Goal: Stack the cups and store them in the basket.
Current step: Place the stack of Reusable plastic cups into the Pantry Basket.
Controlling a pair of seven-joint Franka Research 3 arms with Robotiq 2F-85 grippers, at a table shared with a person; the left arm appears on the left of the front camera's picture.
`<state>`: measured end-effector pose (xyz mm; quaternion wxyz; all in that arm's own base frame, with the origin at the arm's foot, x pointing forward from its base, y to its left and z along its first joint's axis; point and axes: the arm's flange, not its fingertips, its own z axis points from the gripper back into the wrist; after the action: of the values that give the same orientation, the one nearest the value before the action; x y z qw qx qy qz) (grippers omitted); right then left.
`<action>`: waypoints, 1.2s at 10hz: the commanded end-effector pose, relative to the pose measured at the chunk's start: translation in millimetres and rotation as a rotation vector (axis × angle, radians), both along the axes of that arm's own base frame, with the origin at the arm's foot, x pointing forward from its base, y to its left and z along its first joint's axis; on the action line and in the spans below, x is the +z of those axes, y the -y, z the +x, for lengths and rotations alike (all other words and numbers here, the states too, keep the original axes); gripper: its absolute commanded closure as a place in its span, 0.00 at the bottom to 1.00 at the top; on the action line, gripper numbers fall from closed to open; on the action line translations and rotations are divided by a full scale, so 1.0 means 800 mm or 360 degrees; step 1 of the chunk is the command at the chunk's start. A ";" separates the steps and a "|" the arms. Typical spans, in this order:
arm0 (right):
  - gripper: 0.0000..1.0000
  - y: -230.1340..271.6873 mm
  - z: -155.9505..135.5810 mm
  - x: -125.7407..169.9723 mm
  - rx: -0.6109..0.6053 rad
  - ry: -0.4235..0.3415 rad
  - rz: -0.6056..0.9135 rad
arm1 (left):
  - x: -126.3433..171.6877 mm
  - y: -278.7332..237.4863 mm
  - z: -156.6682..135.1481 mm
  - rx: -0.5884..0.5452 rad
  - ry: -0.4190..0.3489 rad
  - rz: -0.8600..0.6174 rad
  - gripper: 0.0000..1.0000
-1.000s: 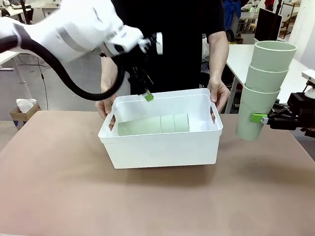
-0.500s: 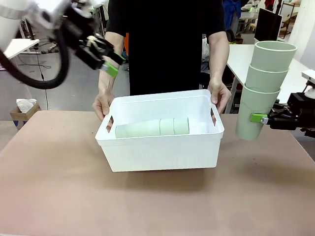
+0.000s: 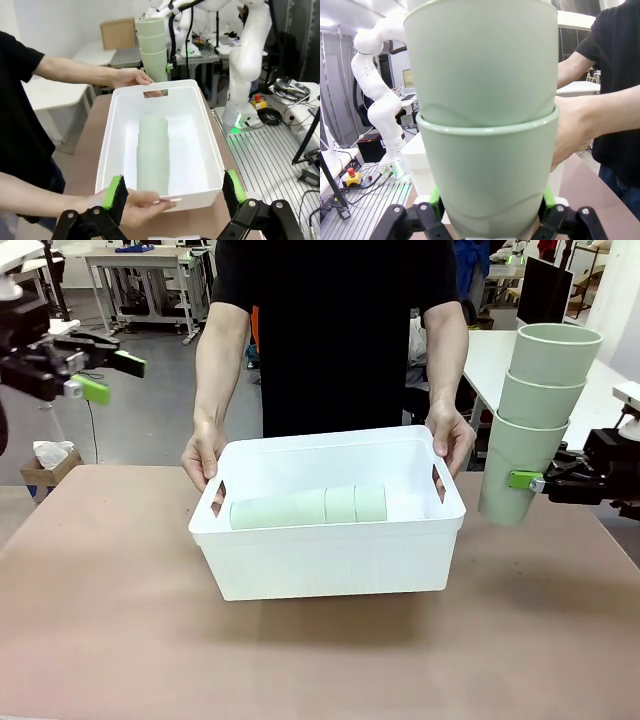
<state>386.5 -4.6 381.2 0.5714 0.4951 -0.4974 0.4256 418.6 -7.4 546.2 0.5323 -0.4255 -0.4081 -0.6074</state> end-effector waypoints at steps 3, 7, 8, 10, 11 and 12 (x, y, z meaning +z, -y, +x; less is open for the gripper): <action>0.14 -0.001 0.001 0.007 -0.0002 0.0019 -0.0002 | -0.043 -0.042 -0.023 -0.0035 0.0110 -0.0112 0.00; 0.14 -0.001 0.001 0.007 -0.0002 0.0019 -0.0002 | -0.077 -0.066 -0.020 0.0007 0.0136 -0.0105 0.00; 0.14 -0.001 0.001 0.007 -0.0002 0.0019 -0.0002 | -0.085 -0.067 -0.019 0.0057 0.0071 -0.0151 0.00; 0.14 -0.001 0.001 0.007 -0.0002 0.0019 -0.0002 | -0.070 -0.062 -0.016 0.0020 0.0098 -0.0111 0.00; 0.14 -0.001 0.001 0.007 -0.0002 0.0019 -0.0002 | -0.070 -0.062 -0.016 0.0020 0.0098 -0.0111 0.00; 0.14 -0.001 0.001 0.007 -0.0002 0.0019 -0.0002 | -0.070 -0.062 -0.016 0.0020 0.0098 -0.0111 0.00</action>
<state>386.6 -4.6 381.1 0.5714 0.4950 -0.4974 0.4255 407.5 43.8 487.0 0.5103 -0.4236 -0.4473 -0.6000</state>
